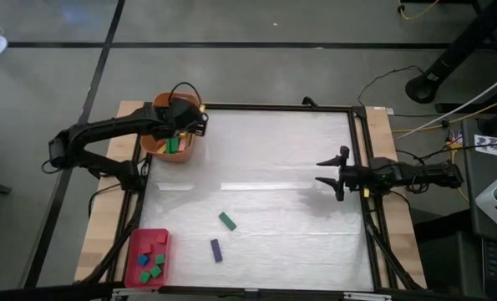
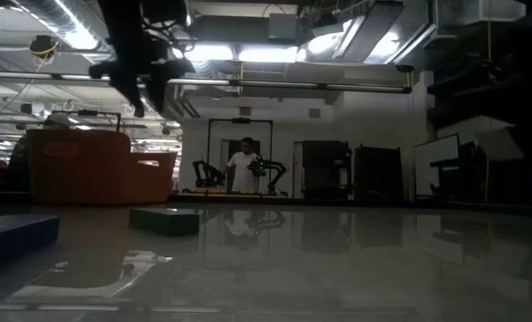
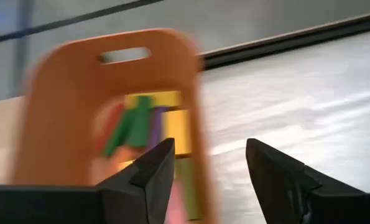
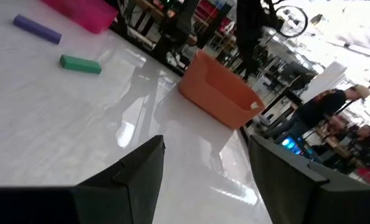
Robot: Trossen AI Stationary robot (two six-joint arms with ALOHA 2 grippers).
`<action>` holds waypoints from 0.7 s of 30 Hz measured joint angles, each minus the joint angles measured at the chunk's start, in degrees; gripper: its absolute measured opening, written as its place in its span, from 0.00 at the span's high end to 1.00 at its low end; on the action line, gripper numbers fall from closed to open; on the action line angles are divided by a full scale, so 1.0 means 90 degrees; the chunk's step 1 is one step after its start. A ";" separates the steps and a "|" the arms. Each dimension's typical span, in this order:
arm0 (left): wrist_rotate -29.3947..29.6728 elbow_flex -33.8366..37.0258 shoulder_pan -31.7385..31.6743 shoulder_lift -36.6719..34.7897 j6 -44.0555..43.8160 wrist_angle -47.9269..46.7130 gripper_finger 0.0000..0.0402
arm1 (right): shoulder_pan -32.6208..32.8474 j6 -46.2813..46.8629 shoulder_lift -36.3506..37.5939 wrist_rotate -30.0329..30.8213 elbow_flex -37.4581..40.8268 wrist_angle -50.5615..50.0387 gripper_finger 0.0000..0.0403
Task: Sort blocks by size
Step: Put the big green block into the orange bin
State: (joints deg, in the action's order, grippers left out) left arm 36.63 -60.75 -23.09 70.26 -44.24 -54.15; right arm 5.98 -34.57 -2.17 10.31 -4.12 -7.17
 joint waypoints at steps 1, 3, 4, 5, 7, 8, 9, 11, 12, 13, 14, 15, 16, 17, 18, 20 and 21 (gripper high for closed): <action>-0.0155 0.0000 0.0040 0.0000 0.0102 0.0224 0.55 | -0.0001 -0.0059 0.0083 -0.0002 -0.0002 -0.0019 0.43; -0.0535 0.0000 0.0146 0.0000 0.0268 0.0740 0.55 | 0.0000 -0.0165 0.0236 -0.0003 -0.0011 -0.0088 0.43; -0.0762 0.0000 0.0222 0.0000 0.0343 0.1046 0.55 | 0.0000 -0.0187 0.0234 -0.0002 -0.0017 -0.0133 0.43; -0.1001 0.0000 0.0325 0.0000 0.0474 0.1357 0.56 | -0.0001 -0.0189 0.0225 -0.0005 -0.0019 -0.0156 0.43; -0.1454 0.0032 0.0595 0.0024 0.0679 0.2095 0.56 | 0.0000 -0.0189 0.0229 -0.0034 -0.0019 -0.0168 0.43; -0.1647 0.0052 0.0749 0.0041 0.0780 0.2463 0.56 | -0.0001 -0.0189 0.0228 -0.0035 -0.0019 -0.0177 0.43; -0.1777 0.0088 0.0911 0.0060 0.0848 0.2800 0.56 | -0.0001 -0.0189 0.0226 -0.0044 -0.0019 -0.0185 0.43; -0.1947 0.0166 0.1283 0.0180 0.1004 0.3474 0.56 | 0.0000 -0.0189 0.0228 -0.0097 -0.0019 -0.0197 0.43; -0.1989 0.0187 0.1457 0.0248 0.1085 0.3761 0.56 | 0.0000 -0.0189 0.0229 -0.0100 -0.0017 -0.0201 0.43; -0.2010 0.0207 0.1644 0.0348 0.1147 0.3939 0.56 | 0.0000 -0.0189 0.0211 -0.0102 -0.0017 -0.0205 0.43; -0.2014 0.0214 0.1834 0.0459 0.1221 0.4086 0.56 | 0.0000 -0.0182 0.0175 -0.0102 -0.0017 -0.0206 0.43; -0.2044 0.0214 0.2005 0.0584 0.1317 0.4271 0.56 | 0.0000 -0.0166 0.0164 -0.0102 -0.0015 -0.0212 0.43; -0.2072 0.0214 0.2176 0.0721 0.1390 0.4411 0.56 | 0.0000 -0.0164 0.0164 -0.0110 -0.0015 -0.0213 0.43; -0.2092 0.0214 0.2350 0.0863 0.1472 0.4515 0.56 | 0.0000 -0.0146 0.0170 -0.0136 -0.0015 -0.0213 0.43; -0.2105 0.0214 0.2518 0.1017 0.1533 0.4639 0.56 | 0.0000 -0.0060 0.0173 -0.0187 -0.0012 -0.0213 0.43; -0.2128 0.0214 0.2800 0.1323 0.1707 0.4868 0.56 | 0.0000 0.0190 0.0171 -0.0412 -0.0010 -0.0197 0.43; -0.2128 0.0214 0.2928 0.1482 0.1785 0.4936 0.56 | 0.0000 0.0350 0.0178 -0.0516 -0.0005 -0.0168 0.43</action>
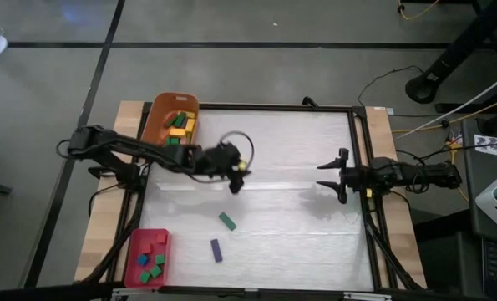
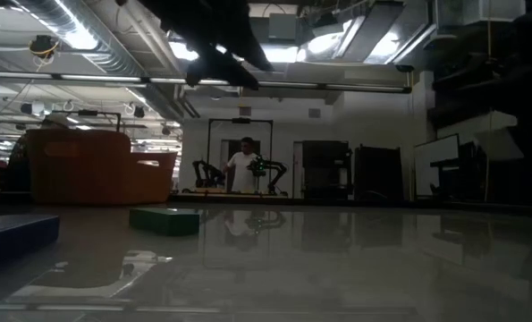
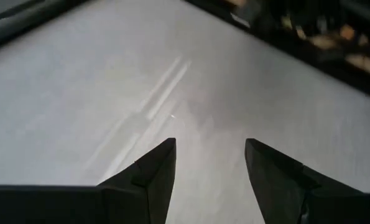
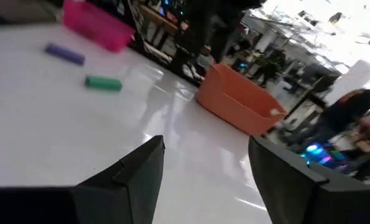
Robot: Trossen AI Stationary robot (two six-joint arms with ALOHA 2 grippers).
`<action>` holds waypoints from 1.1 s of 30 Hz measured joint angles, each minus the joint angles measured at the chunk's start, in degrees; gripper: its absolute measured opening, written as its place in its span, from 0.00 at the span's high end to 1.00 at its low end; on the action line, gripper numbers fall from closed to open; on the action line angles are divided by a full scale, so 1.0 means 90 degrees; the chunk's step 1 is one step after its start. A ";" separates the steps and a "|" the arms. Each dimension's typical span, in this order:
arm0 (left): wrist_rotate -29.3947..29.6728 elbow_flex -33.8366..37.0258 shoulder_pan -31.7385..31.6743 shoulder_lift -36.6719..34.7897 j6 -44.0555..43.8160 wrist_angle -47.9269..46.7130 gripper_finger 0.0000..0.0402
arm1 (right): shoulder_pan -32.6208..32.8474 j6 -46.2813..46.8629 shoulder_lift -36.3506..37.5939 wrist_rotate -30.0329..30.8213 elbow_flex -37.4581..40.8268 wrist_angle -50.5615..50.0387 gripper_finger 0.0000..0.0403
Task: Sort blocks by size
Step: Put the big green block into the orange bin
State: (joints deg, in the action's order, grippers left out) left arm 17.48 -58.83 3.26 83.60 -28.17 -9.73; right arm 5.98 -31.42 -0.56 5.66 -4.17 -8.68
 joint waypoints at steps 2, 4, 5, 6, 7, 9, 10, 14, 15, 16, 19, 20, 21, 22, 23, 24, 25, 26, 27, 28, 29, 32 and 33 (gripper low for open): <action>0.0000 0.0000 0.0185 0.0300 0.0018 0.0176 0.56 | 0.0000 0.0463 0.0001 -0.0037 0.0012 0.0076 0.43; 0.0001 0.0000 0.0329 0.0576 -0.0009 0.0354 0.56 | -0.0001 0.0974 -0.0001 0.0104 0.0015 0.0112 0.43; 0.0002 0.0000 0.0389 0.0708 -0.0011 0.0430 0.56 | 0.0000 0.1126 0.0000 0.0178 0.0015 0.0111 0.43; 0.0002 0.0000 0.0440 0.0834 -0.0010 0.0474 0.56 | -0.0002 0.1174 0.0000 0.0211 0.0015 0.0107 0.43; 0.0005 0.0000 0.0492 0.0958 -0.0002 0.0533 0.56 | 0.0000 0.1180 -0.0002 0.0210 0.0015 0.0103 0.43; 0.0005 0.0000 0.0573 0.1186 0.0030 0.0604 0.56 | -0.0001 0.1178 -0.0002 0.0242 0.0015 0.0103 0.43; 0.0005 0.0002 0.0611 0.1290 0.0050 0.0618 0.56 | -0.0001 0.1183 -0.0003 0.0282 0.0015 0.0103 0.43; 0.0003 0.0002 0.0714 0.1561 0.0234 0.0666 0.56 | 0.0000 0.1297 -0.0005 0.0726 0.0012 0.0153 0.43; 0.0005 0.0002 0.0734 0.1574 0.0306 0.0655 0.56 | -0.0002 0.1297 -0.0005 0.0833 0.0015 0.0178 0.43; 0.0005 0.0002 0.0737 0.1575 0.0368 0.0641 0.56 | 0.0000 0.1297 -0.0005 0.0919 0.0019 0.0222 0.43; 0.0010 0.0000 0.0765 0.1544 0.0523 0.0675 0.56 | 0.0000 0.1089 -0.0005 0.1038 0.0053 0.0546 0.43; 0.0006 0.0000 0.0767 0.1523 0.0578 0.0648 0.56 | 0.0000 0.0943 -0.0009 0.1029 0.0054 0.0760 0.43; -0.0034 0.0000 0.0784 0.1513 0.0708 0.0638 0.56 | -0.0001 0.0816 -0.0006 0.0996 0.0048 0.0967 0.43; -0.0133 0.0000 0.0803 0.1504 0.0869 0.0616 0.56 | 0.0000 0.0746 -0.0002 0.0963 0.0043 0.1153 0.43; -0.0271 0.0000 0.0828 0.1502 0.1043 0.0552 0.56 | 0.0000 0.0666 -0.0005 0.0907 0.0039 0.1280 0.43; -0.0438 0.0000 0.0865 0.1502 0.1204 0.0453 0.56 | -0.0002 0.0619 -0.0005 0.0812 0.0039 0.1352 0.43; -0.0635 0.0000 0.0905 0.1502 0.1348 0.0356 0.56 | 0.0000 0.0580 -0.0007 0.0699 0.0039 0.1447 0.43; -0.0832 0.0000 0.0952 0.1502 0.1465 0.0294 0.56 | 0.0000 0.0501 -0.0008 0.0609 0.0039 0.1592 0.43; -0.1003 0.0000 0.0997 0.1502 0.1569 0.0234 0.56 | 0.0000 0.0452 -0.0007 0.0522 0.0039 0.1744 0.43; -0.1109 0.0000 0.1061 0.1502 0.1677 0.0176 0.56 | 0.0000 0.0402 -0.0005 0.0431 0.0037 0.1917 0.43; -0.1180 0.0000 0.1119 0.1502 0.1739 0.0124 0.56 | -0.0002 0.0324 -0.0007 0.0357 0.0037 0.2058 0.43; -0.1246 0.0000 0.1307 0.1502 0.1996 0.0089 0.56 | 0.0000 0.0164 -0.0005 0.0179 0.0034 0.2313 0.43; -0.1244 0.0000 0.1358 0.1502 0.2038 0.0088 0.56 | 0.0000 0.0116 -0.0005 0.0127 0.0034 0.2309 0.43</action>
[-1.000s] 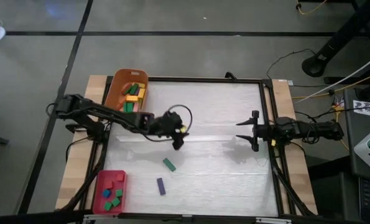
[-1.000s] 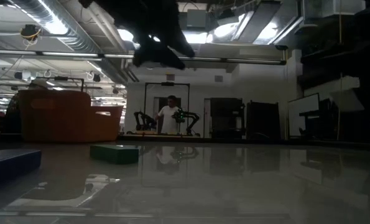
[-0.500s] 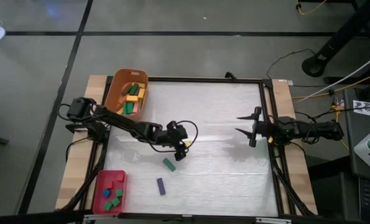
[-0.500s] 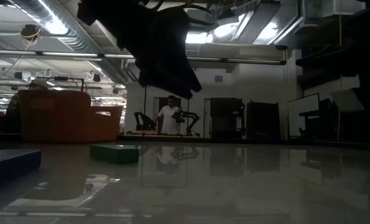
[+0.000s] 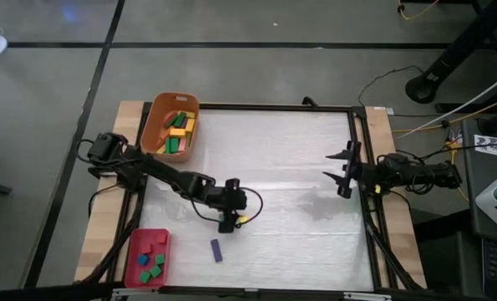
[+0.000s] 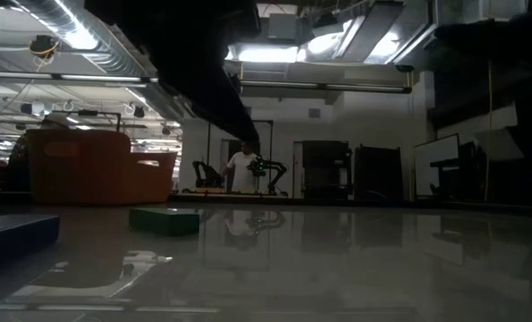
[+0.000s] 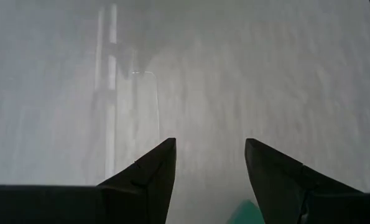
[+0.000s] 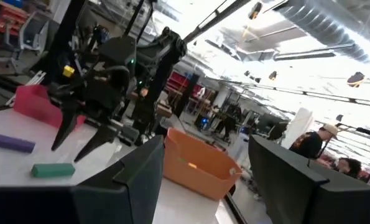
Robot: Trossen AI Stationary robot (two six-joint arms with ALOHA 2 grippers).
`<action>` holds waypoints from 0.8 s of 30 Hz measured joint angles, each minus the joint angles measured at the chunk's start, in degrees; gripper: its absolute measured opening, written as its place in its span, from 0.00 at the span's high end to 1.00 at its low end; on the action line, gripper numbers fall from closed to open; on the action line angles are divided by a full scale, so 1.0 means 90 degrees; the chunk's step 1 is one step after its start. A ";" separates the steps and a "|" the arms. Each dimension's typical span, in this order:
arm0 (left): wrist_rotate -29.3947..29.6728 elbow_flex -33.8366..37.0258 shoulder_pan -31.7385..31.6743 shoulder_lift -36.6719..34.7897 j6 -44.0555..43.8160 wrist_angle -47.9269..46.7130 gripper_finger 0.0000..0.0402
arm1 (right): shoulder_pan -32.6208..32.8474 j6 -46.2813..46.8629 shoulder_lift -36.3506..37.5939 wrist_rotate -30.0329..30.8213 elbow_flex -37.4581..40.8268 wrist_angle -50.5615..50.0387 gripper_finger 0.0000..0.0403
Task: Sort blocks by size
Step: Put the big green block into the orange bin
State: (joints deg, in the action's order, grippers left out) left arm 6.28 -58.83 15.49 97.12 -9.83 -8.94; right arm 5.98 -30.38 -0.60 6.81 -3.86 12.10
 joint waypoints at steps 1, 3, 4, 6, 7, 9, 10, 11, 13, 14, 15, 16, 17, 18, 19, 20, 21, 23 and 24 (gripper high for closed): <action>0.0001 0.0000 0.0045 0.0000 0.0033 -0.0004 0.56 | 0.0000 -0.0014 -0.0001 -0.0034 0.0000 -0.0036 0.43; 0.0001 0.0000 0.0115 0.0000 0.0076 -0.0008 0.56 | 0.0000 -0.0014 -0.0002 -0.0044 -0.0002 -0.0157 0.43; 0.0001 0.0000 0.0138 0.0000 0.0074 -0.0003 0.56 | 0.0000 -0.0014 -0.0002 -0.0044 -0.0007 -0.0262 0.43; 0.0003 0.0000 0.0167 0.0000 0.0009 -0.0007 0.56 | 0.0000 -0.0005 -0.0002 -0.0045 -0.0010 -0.0500 0.43; 0.0003 0.0000 0.0167 0.0000 -0.0026 -0.0010 0.56 | 0.0000 0.0010 -0.0002 -0.0046 -0.0010 -0.0584 0.43; 0.0006 0.0000 0.0167 0.0000 -0.0144 -0.0006 0.56 | 0.0000 0.0037 -0.0002 -0.0046 -0.0010 -0.0707 0.43; 0.0006 0.0000 0.0167 0.0000 -0.0182 -0.0008 0.56 | 0.0000 0.0039 -0.0002 -0.0046 -0.0005 -0.0750 0.43; 0.0008 0.0000 0.0167 0.0000 -0.0198 -0.0011 0.56 | 0.0000 0.0043 -0.0002 -0.0048 0.0053 -0.0671 0.43; 0.0008 0.0000 0.0165 0.0000 -0.0194 -0.0026 0.56 | 0.0000 0.0115 0.0002 -0.0068 0.0273 -0.0390 0.43; 0.0008 0.0000 0.0165 0.0000 -0.0185 -0.0050 0.56 | 0.0000 0.0191 -0.0006 -0.0090 0.0349 -0.0370 0.43; 0.0008 0.0000 0.0165 0.0000 -0.0183 -0.0090 0.56 | 0.0000 0.0237 -0.0010 -0.0105 0.0346 -0.0326 0.43; 0.0008 0.0000 0.0165 0.0000 -0.0182 -0.0118 0.56 | 0.0000 0.0254 -0.0015 -0.0130 0.0345 -0.0405 0.43; 0.0008 0.0000 0.0165 0.0000 -0.0175 -0.0137 0.56 | 0.0000 0.0256 -0.0043 -0.0162 0.0347 -0.0370 0.43; 0.0008 0.0000 0.0165 0.0000 -0.0165 -0.0139 0.56 | 0.0000 0.0258 -0.0058 -0.0165 0.0347 -0.0398 0.43; 0.0006 0.0000 0.0165 0.0000 -0.0115 -0.0142 0.56 | 0.0000 0.0258 -0.0057 -0.0165 0.0347 -0.0428 0.43; 0.0008 0.0000 0.0165 0.0000 -0.0014 -0.0144 0.56 | 0.0000 0.0258 -0.0044 -0.0165 0.0347 -0.0400 0.43; 0.0008 -0.0002 0.0165 0.0000 0.0107 -0.0172 0.56 | 0.0000 0.0252 -0.0037 -0.0164 0.0347 -0.0382 0.43; 0.0008 -0.0002 0.0162 0.0000 0.0372 -0.0279 0.56 | 0.0000 0.0207 -0.0042 -0.0165 0.0350 -0.0531 0.43; 0.0007 -0.0002 0.0162 0.0000 0.0533 -0.0367 0.56 | 0.0000 0.0201 -0.0044 -0.0165 0.0350 -0.0642 0.43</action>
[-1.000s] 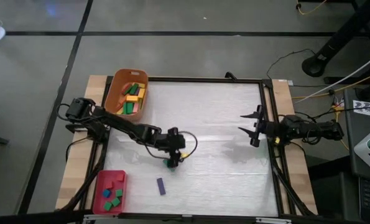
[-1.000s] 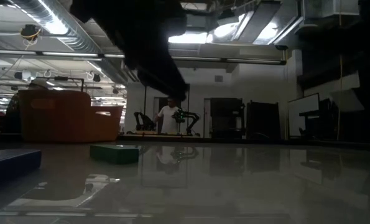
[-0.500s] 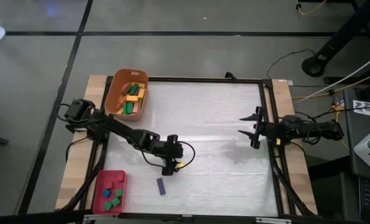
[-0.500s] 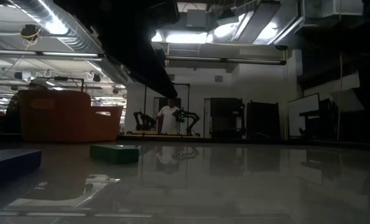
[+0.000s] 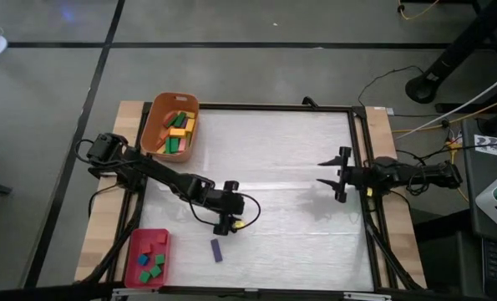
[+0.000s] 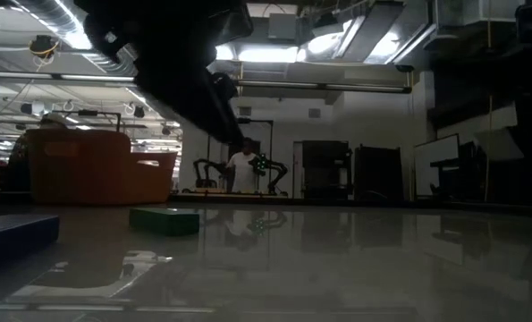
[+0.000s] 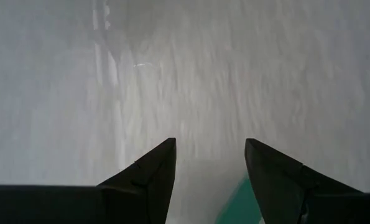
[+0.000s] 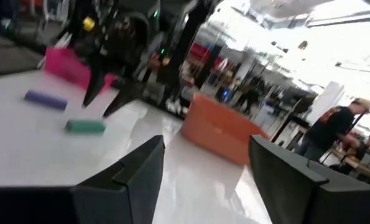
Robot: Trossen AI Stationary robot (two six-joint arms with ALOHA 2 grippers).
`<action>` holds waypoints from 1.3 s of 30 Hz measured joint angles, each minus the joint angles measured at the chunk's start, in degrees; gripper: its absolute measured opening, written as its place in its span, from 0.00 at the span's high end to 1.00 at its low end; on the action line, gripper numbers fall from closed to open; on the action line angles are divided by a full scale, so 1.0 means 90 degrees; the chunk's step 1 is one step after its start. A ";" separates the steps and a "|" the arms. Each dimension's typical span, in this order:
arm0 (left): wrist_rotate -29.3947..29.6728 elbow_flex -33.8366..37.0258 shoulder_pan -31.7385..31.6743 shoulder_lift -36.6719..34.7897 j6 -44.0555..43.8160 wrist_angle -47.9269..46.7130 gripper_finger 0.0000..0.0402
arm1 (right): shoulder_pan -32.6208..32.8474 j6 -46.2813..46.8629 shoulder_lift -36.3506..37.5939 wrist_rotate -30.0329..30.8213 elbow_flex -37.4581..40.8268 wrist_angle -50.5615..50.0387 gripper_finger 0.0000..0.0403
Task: Sort blocks by size
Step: Put the big green block into the orange bin
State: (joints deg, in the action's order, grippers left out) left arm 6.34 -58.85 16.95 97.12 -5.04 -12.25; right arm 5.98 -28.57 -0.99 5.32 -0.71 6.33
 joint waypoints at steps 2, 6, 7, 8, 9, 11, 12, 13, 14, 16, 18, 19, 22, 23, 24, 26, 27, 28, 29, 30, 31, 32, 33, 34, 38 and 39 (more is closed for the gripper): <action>0.0000 0.0000 0.0000 0.0000 0.0276 -0.0193 0.56 | 0.0000 -0.0004 0.0002 0.0006 0.0000 -0.0283 0.43; -0.0064 0.0000 0.0000 0.0000 0.0428 -0.0510 0.56 | 0.0000 -0.0018 -0.0058 -0.0062 0.0002 -0.0471 0.43; -0.0160 0.0000 0.0000 0.0000 0.0418 -0.0604 0.56 | 0.0000 -0.0018 -0.0086 -0.0091 0.0002 -0.0491 0.43; -0.0281 0.0000 0.0000 0.0000 0.0418 -0.0705 0.56 | 0.0000 -0.0018 -0.0091 -0.0106 0.0002 -0.0498 0.43; -0.0426 0.0000 0.0000 0.0000 0.0417 -0.0801 0.56 | 0.0000 -0.0019 -0.0087 -0.0108 0.0005 -0.0500 0.43; -0.0612 0.0000 0.0030 0.0000 0.0419 -0.0948 0.56 | 0.0000 -0.0019 -0.0081 -0.0104 0.0005 -0.0508 0.43; -0.0632 0.0000 0.0047 0.0000 0.0458 -0.1016 0.56 | 0.0000 -0.0021 -0.0087 -0.0104 0.0007 -0.0518 0.43; -0.0640 0.0000 0.0072 0.0000 0.0538 -0.1032 0.56 | 0.0000 -0.0021 -0.0085 -0.0104 0.0007 -0.0522 0.43; -0.0640 0.0000 0.0088 0.0000 0.0670 -0.1032 0.56 | 0.0000 -0.0021 -0.0083 -0.0104 0.0007 -0.0522 0.43; -0.0645 0.0000 0.0129 0.0000 0.0962 -0.1049 0.56 | 0.0000 -0.0022 -0.0085 -0.0105 0.0007 -0.0530 0.43; -0.0645 0.0000 0.0146 0.0035 0.1231 -0.1037 0.56 | 0.0000 -0.0023 -0.0083 -0.0104 0.0010 -0.0530 0.43; -0.0643 -0.0002 0.0151 0.0049 0.1331 -0.1055 0.56 | 0.0000 -0.0023 -0.0083 -0.0103 0.0010 -0.0529 0.43; -0.0647 0.0000 0.0165 0.0205 0.1610 -0.1035 0.56 | 0.0000 -0.0026 -0.0083 -0.0102 0.0010 -0.0506 0.43; -0.0651 0.0004 0.0165 0.0272 0.1675 -0.1083 0.56 | 0.0000 -0.0026 -0.0084 -0.0102 0.0012 -0.0497 0.43; -0.0649 0.0005 0.0165 0.0346 0.1751 -0.1075 0.56 | 0.0000 -0.0026 -0.0084 -0.0102 0.0012 -0.0490 0.43; -0.0654 0.0005 0.0165 0.0467 0.1851 -0.0998 0.56 | 0.0000 -0.0026 -0.0085 -0.0102 0.0013 -0.0472 0.43; -0.0656 0.0005 0.0165 0.0526 0.1896 -0.0996 0.56 | 0.0000 -0.0026 -0.0083 -0.0100 0.0015 -0.0463 0.43; -0.0657 0.0005 0.0165 0.0586 0.1923 -0.1008 0.56 | 0.0000 -0.0028 -0.0083 -0.0097 0.0015 -0.0459 0.43; -0.0657 0.0005 0.0167 0.0662 0.1921 -0.0999 0.56 | 0.0000 -0.0028 -0.0083 -0.0092 0.0015 -0.0459 0.43; -0.0657 0.0005 0.0168 0.0721 0.1922 -0.0998 0.56 | 0.0000 -0.0028 -0.0083 -0.0092 0.0015 -0.0456 0.43; -0.0676 0.0005 0.0168 0.0784 0.1917 -0.1010 0.56 | 0.0000 -0.0028 -0.0080 -0.0094 0.0015 -0.0454 0.43; -0.0684 -0.0001 0.0168 0.0826 0.1913 -0.0998 0.56 | 0.0000 -0.0028 -0.0083 -0.0092 0.0015 -0.0452 0.43; -0.0687 -0.0002 0.0168 0.0834 0.1894 -0.1012 0.56 | 0.0000 -0.0028 -0.0083 -0.0093 0.0015 -0.0450 0.43; -0.0687 -0.0006 0.0168 0.0856 0.1893 -0.1013 0.56 | 0.0000 -0.0028 -0.0083 -0.0093 0.0015 -0.0448 0.43; -0.0654 -0.0017 0.0172 0.0877 0.1755 -0.1017 0.66 | 0.0000 -0.0028 -0.0083 -0.0092 0.0015 -0.0437 0.42; -0.0650 -0.0029 0.0172 0.0877 0.1709 -0.1027 0.70 | 0.0000 -0.0028 -0.0083 -0.0092 0.0015 -0.0433 0.42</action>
State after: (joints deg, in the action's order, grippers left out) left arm 0.49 -59.11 18.50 105.01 10.34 -21.49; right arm 5.98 -28.82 -1.74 4.49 -0.58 2.43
